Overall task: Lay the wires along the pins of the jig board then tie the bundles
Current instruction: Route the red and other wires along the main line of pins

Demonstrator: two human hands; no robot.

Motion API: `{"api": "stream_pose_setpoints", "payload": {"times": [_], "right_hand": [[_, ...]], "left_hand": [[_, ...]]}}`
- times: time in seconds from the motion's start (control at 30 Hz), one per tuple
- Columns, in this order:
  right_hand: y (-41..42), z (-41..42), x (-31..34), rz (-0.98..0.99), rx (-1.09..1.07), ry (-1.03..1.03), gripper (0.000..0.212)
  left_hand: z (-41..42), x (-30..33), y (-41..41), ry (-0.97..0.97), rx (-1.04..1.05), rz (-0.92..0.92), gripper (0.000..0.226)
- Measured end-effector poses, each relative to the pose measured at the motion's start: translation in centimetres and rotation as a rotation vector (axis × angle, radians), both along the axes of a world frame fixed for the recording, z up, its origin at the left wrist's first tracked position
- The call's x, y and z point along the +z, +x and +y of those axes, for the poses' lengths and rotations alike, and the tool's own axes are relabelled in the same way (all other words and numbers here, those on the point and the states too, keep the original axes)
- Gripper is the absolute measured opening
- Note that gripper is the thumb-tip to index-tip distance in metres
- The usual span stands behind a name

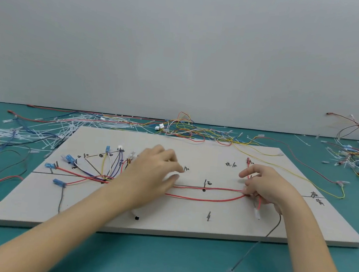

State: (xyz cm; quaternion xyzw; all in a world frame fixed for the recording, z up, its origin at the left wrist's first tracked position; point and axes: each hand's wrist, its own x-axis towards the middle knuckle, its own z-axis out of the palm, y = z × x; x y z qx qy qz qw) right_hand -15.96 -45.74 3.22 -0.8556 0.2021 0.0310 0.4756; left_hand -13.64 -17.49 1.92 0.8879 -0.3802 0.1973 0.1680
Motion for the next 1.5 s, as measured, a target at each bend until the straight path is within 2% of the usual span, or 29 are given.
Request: {"api": "stream_pose_setpoints", "payload": {"times": [0.2,0.33,0.63,0.77,1.1,1.2,1.3,1.5], "right_hand": [[-0.1,0.1,0.2,-0.045,-0.036,0.006,0.035],[-0.2,0.0,0.3,-0.07,-0.095,0.027,0.036],[-0.1,0.1,0.2,-0.111,-0.185,0.042,0.031],[0.0,-0.1,0.2,-0.106,-0.208,0.12,0.029],[0.2,0.2,0.0,-0.221,-0.299,0.346,0.021],[0.4,0.2,0.1,-0.219,-0.317,0.414,0.012],[0.7,0.3,0.1,-0.19,-0.338,0.474,0.02],[0.8,0.1,0.3,-0.185,-0.348,0.677,0.035]], "left_hand": [[-6.9,-0.9,-0.1,0.203,-0.07,-0.051,0.035],[-9.6,-1.8,0.2,0.288,-0.042,0.001,0.042],[-11.4,-1.7,0.7,0.096,-0.128,0.233,0.028],[-12.3,-1.6,1.3,0.017,-0.172,0.332,0.021],[-14.9,-2.0,1.7,-0.14,-0.188,0.387,0.015],[-15.0,-2.0,1.7,-0.184,-0.175,0.436,0.013],[-14.9,-1.9,1.8,-0.212,-0.15,0.5,0.013],[-15.0,-1.8,1.8,-0.155,-0.047,0.459,0.014]]}}
